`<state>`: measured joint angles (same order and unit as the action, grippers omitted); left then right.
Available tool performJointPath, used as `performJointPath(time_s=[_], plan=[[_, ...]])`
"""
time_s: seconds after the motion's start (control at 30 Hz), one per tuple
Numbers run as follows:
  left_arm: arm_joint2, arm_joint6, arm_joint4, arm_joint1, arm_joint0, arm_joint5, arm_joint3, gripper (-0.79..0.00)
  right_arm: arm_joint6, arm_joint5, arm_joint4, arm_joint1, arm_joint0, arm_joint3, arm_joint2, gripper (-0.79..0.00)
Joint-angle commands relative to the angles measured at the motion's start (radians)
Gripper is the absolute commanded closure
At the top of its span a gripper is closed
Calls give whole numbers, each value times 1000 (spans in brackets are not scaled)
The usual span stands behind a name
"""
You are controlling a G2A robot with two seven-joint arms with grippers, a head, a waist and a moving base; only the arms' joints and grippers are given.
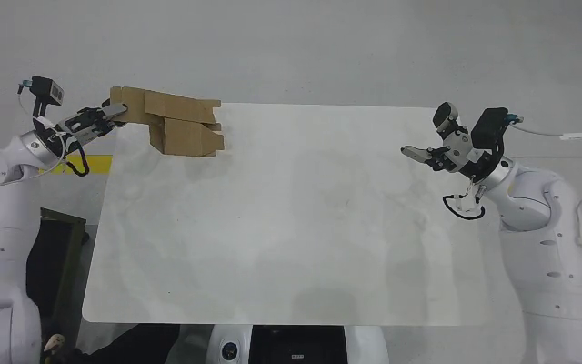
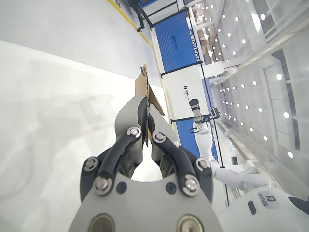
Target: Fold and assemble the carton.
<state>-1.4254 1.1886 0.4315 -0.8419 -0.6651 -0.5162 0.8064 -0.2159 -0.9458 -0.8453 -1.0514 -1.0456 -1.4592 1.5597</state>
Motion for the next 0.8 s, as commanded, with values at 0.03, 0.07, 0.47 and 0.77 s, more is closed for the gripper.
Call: performJointPath(time_s=[0.03, 0.07, 0.47, 0.77], plan=[[54, 6, 45, -22, 17, -8, 34, 0, 0, 0, 0, 0, 0, 0, 0, -785], [73, 11, 55, -29, 25, -14, 43, 0, 0, 0, 0, 0, 0, 0, 0, -785], [288, 27, 112, -114, 127, -88, 79, 0, 0, 0, 0, 0, 0, 0, 0, -785], [367, 9, 126, -130, 83, -106, 220, 0, 0, 0, 0, 0, 0, 0, 0, -785]])
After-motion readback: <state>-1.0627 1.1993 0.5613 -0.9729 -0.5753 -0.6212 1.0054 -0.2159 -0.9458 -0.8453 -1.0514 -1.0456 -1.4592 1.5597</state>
